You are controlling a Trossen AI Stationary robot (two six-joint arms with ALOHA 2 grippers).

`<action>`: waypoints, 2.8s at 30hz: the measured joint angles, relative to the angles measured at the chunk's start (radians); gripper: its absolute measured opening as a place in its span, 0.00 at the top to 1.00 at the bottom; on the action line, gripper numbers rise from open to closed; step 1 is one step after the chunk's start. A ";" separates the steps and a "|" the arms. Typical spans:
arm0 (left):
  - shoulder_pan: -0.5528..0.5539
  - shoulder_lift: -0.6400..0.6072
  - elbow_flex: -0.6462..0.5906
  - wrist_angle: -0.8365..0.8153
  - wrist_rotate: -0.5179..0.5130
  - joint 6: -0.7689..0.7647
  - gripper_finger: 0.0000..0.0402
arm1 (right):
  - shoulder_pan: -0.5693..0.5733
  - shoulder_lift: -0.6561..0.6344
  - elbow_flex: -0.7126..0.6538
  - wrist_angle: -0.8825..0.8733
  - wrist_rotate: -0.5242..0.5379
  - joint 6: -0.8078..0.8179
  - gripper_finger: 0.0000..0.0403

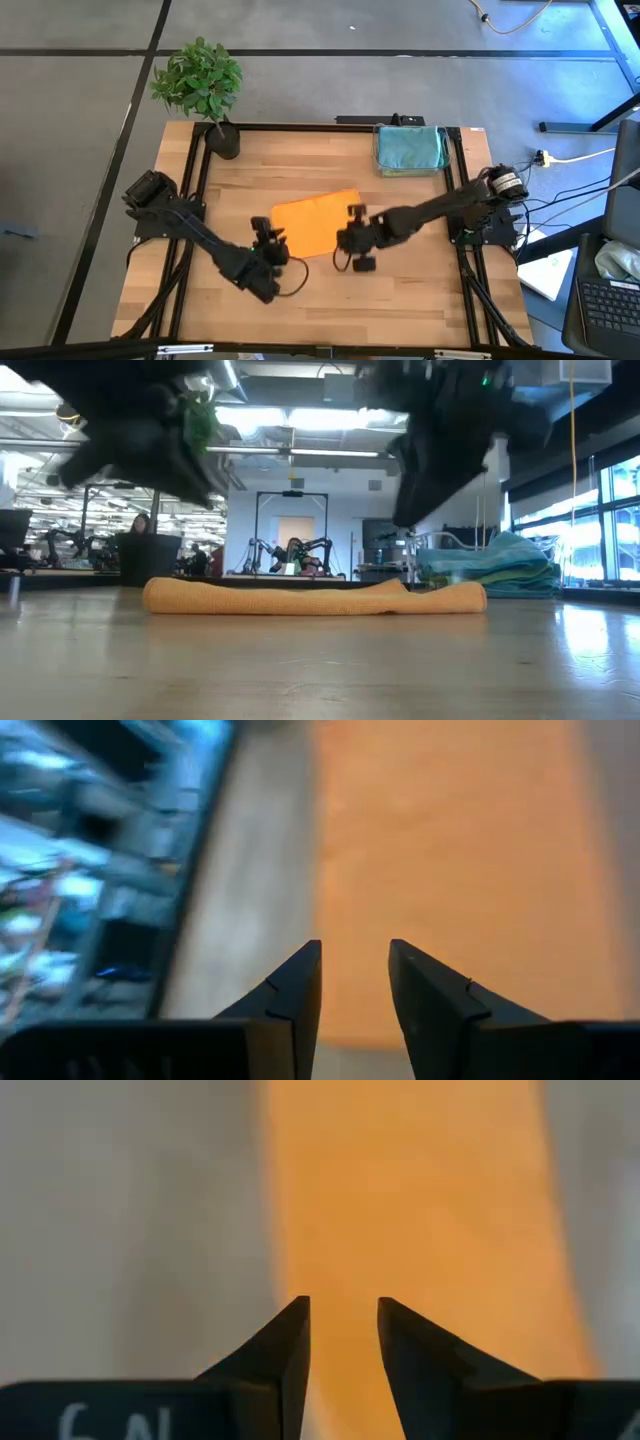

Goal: Fold microfiber towels
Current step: Fold the orange microfiber towel

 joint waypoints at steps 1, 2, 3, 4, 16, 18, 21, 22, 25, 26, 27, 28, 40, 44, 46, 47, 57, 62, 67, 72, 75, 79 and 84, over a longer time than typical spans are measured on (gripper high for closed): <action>0.010 0.004 -0.007 -0.001 -0.044 -0.023 0.72 | 0.023 0.007 -0.009 0.068 -0.018 0.013 0.70; 0.030 0.009 -0.014 0.010 -0.062 -0.032 0.72 | 0.044 0.016 -0.023 0.138 -0.025 0.020 0.70; 0.052 0.016 -0.024 0.044 -0.054 -0.031 0.72 | 0.064 0.021 -0.046 0.193 -0.024 0.021 0.70; 0.077 0.023 -0.039 0.077 -0.015 -0.019 0.72 | 0.080 0.027 -0.071 0.229 -0.021 0.020 0.70; 0.218 0.062 -0.197 0.256 0.275 0.036 0.72 | 0.084 0.031 -0.289 0.347 0.191 0.016 0.70; 0.211 0.060 -0.203 0.270 0.282 0.015 0.72 | 0.050 0.031 -0.334 0.381 0.178 0.023 0.70; 0.190 0.060 -0.203 0.284 0.301 -0.030 0.72 | 0.010 0.027 -0.385 0.441 0.177 0.025 0.70; 0.179 0.059 -0.203 0.291 0.310 -0.045 0.72 | -0.001 0.025 -0.395 0.447 0.177 0.023 0.70; 0.144 0.056 -0.201 0.318 0.347 -0.123 0.72 | -0.037 0.025 -0.404 0.445 0.177 -0.032 0.70; 0.134 0.056 -0.201 0.324 0.356 -0.161 0.72 | -0.049 0.025 -0.404 0.442 0.191 -0.063 0.70; 0.124 0.056 -0.201 0.333 0.360 -0.206 0.72 | -0.060 0.027 -0.402 0.438 0.216 -0.095 0.70; 0.113 0.056 -0.201 0.345 0.365 -0.254 0.72 | -0.069 0.028 -0.399 0.431 0.246 -0.132 0.70; -0.004 0.062 -0.203 0.550 0.426 -0.591 0.73 | -0.039 -0.057 -0.299 0.245 0.304 -0.191 0.70; -0.012 0.063 -0.205 0.565 0.402 -0.612 0.73 | 0.082 -0.118 -0.293 0.390 0.142 -0.129 0.70; -0.012 0.064 -0.205 0.579 0.401 -0.613 0.73 | 0.140 -0.113 -0.292 0.517 0.058 -0.117 0.70; -0.012 0.064 -0.205 0.584 0.400 -0.613 0.73 | 0.168 -0.098 -0.292 0.582 0.046 -0.123 0.70; -0.008 0.064 -0.205 0.631 0.376 -0.611 0.73 | 0.286 0.201 -0.179 0.777 0.187 -0.291 0.70; 0.000 0.064 -0.205 0.641 0.371 -0.594 0.73 | 0.260 0.308 -0.044 0.739 0.168 -0.319 0.70; -0.005 0.064 -0.204 0.641 0.370 -0.583 0.73 | 0.245 0.377 0.054 0.569 0.156 -0.345 0.70; -0.008 0.067 -0.204 0.637 0.369 -0.583 0.73 | 0.244 0.392 0.076 0.555 0.151 -0.347 0.68; -0.008 0.067 -0.204 0.635 0.369 -0.583 0.73 | 0.244 0.390 0.076 0.556 0.154 -0.347 0.63; -0.008 0.067 -0.204 0.635 0.369 -0.582 0.73 | 0.248 0.390 0.076 0.559 0.206 -0.348 0.53; -0.008 0.067 -0.204 0.630 0.368 -0.568 0.73 | 0.265 0.391 0.075 0.575 0.272 -0.349 0.43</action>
